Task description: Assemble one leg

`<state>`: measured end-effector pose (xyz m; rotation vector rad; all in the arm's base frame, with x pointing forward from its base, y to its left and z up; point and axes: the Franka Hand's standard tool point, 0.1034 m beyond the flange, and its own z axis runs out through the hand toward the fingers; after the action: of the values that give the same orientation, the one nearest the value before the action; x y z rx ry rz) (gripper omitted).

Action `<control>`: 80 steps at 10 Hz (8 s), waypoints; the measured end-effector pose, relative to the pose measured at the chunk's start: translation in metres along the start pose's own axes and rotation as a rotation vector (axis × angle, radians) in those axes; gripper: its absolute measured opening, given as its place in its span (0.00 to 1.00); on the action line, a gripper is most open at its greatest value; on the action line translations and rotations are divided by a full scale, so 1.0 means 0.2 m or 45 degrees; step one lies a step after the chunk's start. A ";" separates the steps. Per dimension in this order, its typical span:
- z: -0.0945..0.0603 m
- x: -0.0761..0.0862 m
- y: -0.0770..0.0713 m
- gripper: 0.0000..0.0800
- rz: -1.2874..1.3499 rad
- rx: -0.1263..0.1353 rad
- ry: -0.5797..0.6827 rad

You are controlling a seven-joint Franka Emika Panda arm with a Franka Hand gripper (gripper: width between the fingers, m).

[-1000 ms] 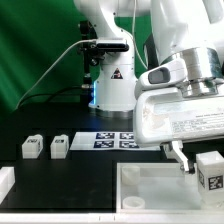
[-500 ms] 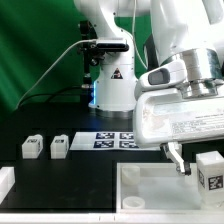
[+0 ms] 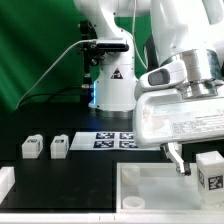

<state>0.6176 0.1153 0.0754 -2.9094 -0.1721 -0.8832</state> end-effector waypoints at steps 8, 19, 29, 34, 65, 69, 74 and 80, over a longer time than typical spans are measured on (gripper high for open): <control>-0.04 0.05 -0.04 0.81 0.044 0.150 -0.754; 0.00 0.05 0.02 0.37 0.074 0.137 -0.779; 0.01 0.05 -0.01 0.37 1.449 -0.259 -0.690; 0.02 0.05 -0.06 0.37 2.016 -0.340 -0.617; 0.03 0.04 -0.12 0.77 1.936 -0.329 -0.632; 0.02 0.04 -0.06 0.81 1.317 -0.181 -0.640; 0.02 0.05 -0.03 0.81 0.591 -0.073 -0.668; 0.02 0.05 -0.03 0.38 0.786 -0.133 -0.655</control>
Offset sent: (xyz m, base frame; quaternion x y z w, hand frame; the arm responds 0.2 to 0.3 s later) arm 0.0084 -0.0056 0.0051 -0.0011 -0.2737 -0.0011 0.9618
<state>0.6270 0.1223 0.0780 -2.9178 0.7154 -0.0479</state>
